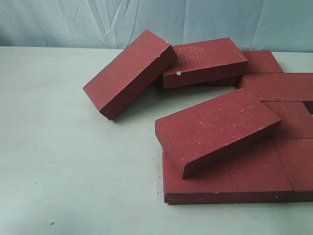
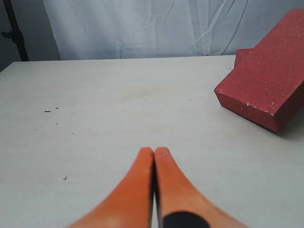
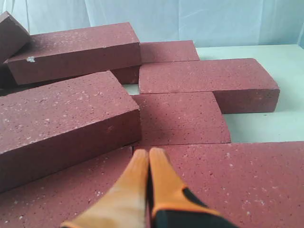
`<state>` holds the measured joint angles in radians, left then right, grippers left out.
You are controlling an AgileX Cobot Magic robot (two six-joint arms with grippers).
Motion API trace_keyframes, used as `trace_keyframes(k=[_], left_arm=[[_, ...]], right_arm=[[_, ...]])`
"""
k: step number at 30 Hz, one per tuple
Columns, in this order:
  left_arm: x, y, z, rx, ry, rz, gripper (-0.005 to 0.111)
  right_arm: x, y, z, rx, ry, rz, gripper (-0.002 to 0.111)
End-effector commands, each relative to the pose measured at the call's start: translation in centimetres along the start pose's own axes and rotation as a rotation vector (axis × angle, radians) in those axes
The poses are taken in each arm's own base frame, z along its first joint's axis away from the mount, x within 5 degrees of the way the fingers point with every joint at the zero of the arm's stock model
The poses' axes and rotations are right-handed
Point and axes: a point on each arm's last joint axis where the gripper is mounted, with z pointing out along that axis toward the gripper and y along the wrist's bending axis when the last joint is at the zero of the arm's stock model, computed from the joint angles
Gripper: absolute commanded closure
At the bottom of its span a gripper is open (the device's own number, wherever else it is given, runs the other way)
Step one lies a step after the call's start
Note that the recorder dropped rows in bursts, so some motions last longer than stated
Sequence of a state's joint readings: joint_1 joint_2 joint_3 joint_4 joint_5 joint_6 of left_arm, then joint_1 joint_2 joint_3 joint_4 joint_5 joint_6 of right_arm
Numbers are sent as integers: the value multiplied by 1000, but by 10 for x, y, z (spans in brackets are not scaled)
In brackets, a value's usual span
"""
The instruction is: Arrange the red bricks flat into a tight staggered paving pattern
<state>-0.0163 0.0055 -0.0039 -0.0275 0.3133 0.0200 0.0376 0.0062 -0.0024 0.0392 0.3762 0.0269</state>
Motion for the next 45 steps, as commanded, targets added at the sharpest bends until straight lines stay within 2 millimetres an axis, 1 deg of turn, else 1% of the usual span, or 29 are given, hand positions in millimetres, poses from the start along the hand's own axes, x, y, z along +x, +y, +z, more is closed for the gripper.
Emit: trace_keyframes(k=[1, 16, 18, 26, 30, 38, 45], left_arm=[[0, 0, 0, 5, -11, -3, 107], [0, 0, 0, 5, -11, -3, 107], [0, 0, 0, 5, -11, -3, 107], [0, 0, 0, 5, -11, -3, 107], [0, 0, 0, 5, -11, -3, 107], [0, 0, 0, 5, -11, -3, 107], [0, 0, 0, 5, -11, -3, 107]], right_arm=[[-1, 0, 0, 3, -17, 6, 109], [-1, -1, 0, 7, -18, -5, 109], [-3, 0, 0, 6, -47, -5, 109], [-29, 0, -5, -2, -335, -6, 109], [-37, 1, -8, -5, -432, -6, 109], [-44, 1, -12, -8, -517, -7, 109], [-45, 1, -12, -8, -527, -7, 109]])
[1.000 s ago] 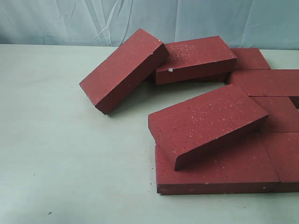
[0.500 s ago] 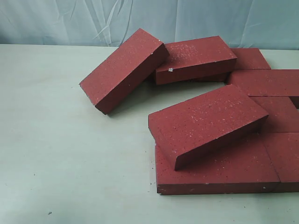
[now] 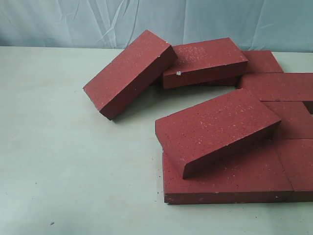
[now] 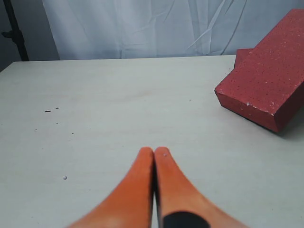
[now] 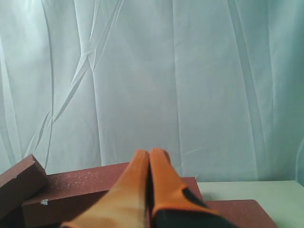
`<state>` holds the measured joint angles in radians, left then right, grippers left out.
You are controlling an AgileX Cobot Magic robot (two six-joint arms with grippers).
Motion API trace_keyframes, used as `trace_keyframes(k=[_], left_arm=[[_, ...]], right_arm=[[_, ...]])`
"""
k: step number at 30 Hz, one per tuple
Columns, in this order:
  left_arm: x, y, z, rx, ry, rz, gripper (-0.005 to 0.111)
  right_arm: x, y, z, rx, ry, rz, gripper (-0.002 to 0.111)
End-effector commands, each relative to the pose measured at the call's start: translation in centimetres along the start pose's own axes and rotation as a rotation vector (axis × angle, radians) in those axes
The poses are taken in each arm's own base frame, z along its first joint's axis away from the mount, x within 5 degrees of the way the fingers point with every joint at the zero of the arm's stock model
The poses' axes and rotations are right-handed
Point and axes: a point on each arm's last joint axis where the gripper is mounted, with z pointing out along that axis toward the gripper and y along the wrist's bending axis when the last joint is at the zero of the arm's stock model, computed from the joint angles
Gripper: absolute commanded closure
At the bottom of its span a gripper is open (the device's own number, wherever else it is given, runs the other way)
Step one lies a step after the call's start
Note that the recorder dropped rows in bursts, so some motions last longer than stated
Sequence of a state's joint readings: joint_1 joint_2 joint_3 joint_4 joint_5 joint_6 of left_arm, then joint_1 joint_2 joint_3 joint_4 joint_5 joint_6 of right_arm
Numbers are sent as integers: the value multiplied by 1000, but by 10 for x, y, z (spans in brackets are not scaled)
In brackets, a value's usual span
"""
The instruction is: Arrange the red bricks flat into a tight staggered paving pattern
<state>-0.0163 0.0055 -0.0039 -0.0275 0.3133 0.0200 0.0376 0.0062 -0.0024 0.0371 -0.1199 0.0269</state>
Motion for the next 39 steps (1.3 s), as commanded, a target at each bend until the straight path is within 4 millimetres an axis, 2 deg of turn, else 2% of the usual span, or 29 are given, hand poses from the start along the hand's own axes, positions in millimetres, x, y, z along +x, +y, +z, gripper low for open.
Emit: trace_keyframes(k=[1, 6, 8, 15, 22, 27, 31, 34, 39], left_arm=[[0, 0, 0, 5, -11, -3, 107], [0, 0, 0, 5, -11, -3, 107], [0, 0, 0, 5, -11, -3, 107], [0, 0, 0, 5, -11, -3, 107], [0, 0, 0, 5, -11, -3, 107], [0, 0, 0, 5, -11, -3, 107], [0, 0, 0, 5, -11, -3, 107], [0, 0, 0, 5, -11, -3, 107], [0, 0, 0, 5, -11, -3, 107]], right_arm=[[-3, 0, -1, 3, -44, -6, 109], [-7, 0, -1, 2, -77, -6, 109], [-14, 1, -1, 1, -82, -6, 109], [-56, 3, -1, -3, -136, -33, 109], [-95, 6, 17, -2, -30, -37, 109], [-116, 8, 39, 1, 164, -37, 109], [-127, 9, 57, 4, 275, -37, 109], [-127, 9, 68, 5, 273, -37, 109], [-123, 9, 74, 6, 294, -37, 109]])
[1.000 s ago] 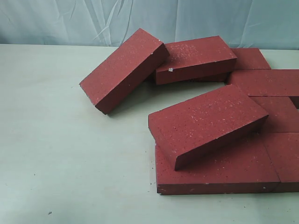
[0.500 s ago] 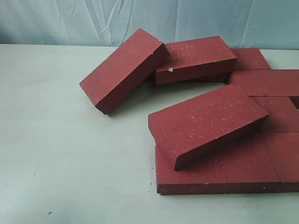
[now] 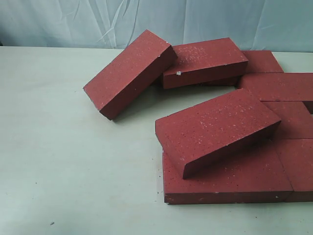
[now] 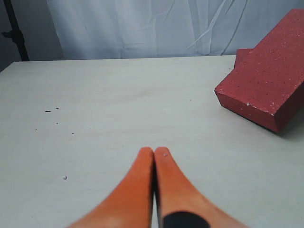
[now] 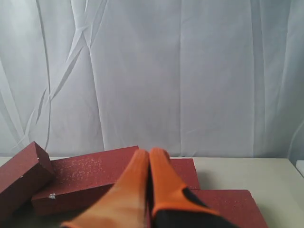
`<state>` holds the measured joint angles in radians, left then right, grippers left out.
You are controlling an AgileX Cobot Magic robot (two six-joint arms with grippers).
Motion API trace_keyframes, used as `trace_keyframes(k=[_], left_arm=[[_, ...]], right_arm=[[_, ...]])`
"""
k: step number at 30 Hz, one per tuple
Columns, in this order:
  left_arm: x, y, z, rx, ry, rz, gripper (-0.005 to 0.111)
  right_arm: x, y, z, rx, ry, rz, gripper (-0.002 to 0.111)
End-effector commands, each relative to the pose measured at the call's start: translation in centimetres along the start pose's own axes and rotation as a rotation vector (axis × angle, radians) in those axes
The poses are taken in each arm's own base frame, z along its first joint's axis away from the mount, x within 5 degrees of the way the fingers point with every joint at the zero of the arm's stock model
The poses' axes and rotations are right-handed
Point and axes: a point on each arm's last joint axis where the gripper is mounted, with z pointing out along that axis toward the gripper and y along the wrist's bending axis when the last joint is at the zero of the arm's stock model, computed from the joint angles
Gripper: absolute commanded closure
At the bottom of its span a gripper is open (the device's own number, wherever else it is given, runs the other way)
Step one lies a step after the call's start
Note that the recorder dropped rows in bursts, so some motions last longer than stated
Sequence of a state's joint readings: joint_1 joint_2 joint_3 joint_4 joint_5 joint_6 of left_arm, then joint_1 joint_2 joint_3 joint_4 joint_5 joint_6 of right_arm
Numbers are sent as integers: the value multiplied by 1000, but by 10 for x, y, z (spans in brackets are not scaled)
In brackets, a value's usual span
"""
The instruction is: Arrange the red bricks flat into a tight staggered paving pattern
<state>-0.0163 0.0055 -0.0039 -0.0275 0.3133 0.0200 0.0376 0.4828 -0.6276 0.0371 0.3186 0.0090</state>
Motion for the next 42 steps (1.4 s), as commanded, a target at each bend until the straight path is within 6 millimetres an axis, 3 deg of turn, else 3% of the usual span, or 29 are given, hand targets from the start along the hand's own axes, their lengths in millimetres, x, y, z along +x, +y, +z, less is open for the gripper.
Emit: trace_keyframes(k=[1, 7, 11, 21, 25, 33, 42], left_arm=[[0, 0, 0, 5, -11, -3, 107], [0, 0, 0, 5, -11, -3, 107], [0, 0, 0, 5, -11, -3, 107], [0, 0, 0, 5, -11, -3, 107], [0, 0, 0, 5, -11, -3, 107], [0, 0, 0, 5, -11, -3, 107], [0, 0, 0, 5, -11, -3, 107]], right_arm=[[-1, -1, 7, 9, 10, -17, 109], [3, -1, 19, 10, 59, -14, 109], [5, -1, 35, 11, 181, -11, 109], [1, -1, 94, 16, 589, -8, 109], [17, -4, 120, 31, 661, -37, 109], [68, -8, 171, 38, 869, -47, 109], [101, -16, 228, 28, 1076, -65, 109]])
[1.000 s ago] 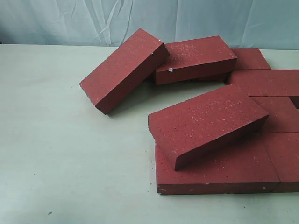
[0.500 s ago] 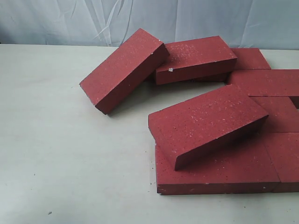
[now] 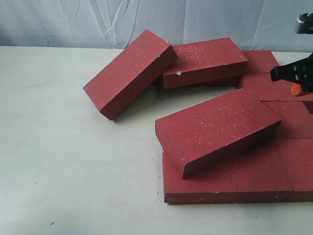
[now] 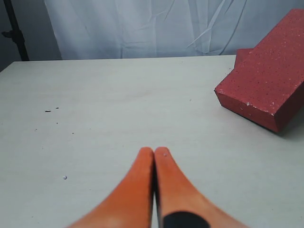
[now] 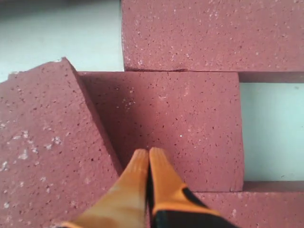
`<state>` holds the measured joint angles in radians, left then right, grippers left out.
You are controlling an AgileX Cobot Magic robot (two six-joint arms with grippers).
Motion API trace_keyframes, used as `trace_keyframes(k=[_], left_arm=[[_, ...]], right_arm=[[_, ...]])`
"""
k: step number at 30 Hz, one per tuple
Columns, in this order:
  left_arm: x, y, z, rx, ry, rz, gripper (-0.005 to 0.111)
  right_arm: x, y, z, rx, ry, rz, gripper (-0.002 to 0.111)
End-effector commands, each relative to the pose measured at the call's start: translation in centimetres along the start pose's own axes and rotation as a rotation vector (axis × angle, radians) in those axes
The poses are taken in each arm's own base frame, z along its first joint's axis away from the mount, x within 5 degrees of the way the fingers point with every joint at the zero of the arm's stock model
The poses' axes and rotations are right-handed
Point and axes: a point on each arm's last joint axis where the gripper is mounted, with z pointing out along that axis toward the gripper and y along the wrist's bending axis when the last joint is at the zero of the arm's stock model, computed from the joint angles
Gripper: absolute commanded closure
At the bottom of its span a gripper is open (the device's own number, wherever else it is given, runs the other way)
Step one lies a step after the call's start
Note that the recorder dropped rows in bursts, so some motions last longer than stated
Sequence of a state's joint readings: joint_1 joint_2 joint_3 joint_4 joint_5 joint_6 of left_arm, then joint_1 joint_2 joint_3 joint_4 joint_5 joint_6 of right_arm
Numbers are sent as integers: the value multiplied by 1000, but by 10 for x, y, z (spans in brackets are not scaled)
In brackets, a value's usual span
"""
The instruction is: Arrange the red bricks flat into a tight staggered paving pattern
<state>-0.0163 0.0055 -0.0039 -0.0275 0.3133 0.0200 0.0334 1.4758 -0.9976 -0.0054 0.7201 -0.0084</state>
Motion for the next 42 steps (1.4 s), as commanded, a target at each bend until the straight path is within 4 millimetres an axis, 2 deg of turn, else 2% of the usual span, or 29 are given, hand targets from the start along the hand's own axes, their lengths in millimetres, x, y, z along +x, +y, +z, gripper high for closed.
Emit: trace_keyframes(k=[1, 5, 10, 14, 22, 24, 27, 32, 37, 42], left_arm=[[0, 0, 0, 5, -11, -3, 107], [0, 0, 0, 5, -11, -3, 107], [0, 0, 0, 5, -11, -3, 107], [0, 0, 0, 5, -11, -3, 107], [0, 0, 0, 5, -11, -3, 107], [0, 0, 0, 5, -11, -3, 107], [0, 0, 0, 5, -11, -3, 107], [0, 0, 0, 5, -11, -3, 107], [0, 0, 0, 5, -11, -1, 107], [0, 0, 0, 5, -11, -1, 107]], right_arm=[[-19, -8, 29, -4, 73, -12, 109], [-26, -10, 56, -7, 139, -6, 109], [-20, -8, 83, -33, 207, 9, 109], [-19, -2, 87, -95, 224, 21, 109], [-14, 12, 82, -254, 281, 2, 109], [-13, 21, 79, -322, 291, -8, 109], [-12, 53, 73, -373, 294, -97, 109], [2, 113, 66, -445, 328, -252, 109], [14, 153, 58, -511, 331, -318, 109], [21, 185, 51, -560, 285, -348, 109]])
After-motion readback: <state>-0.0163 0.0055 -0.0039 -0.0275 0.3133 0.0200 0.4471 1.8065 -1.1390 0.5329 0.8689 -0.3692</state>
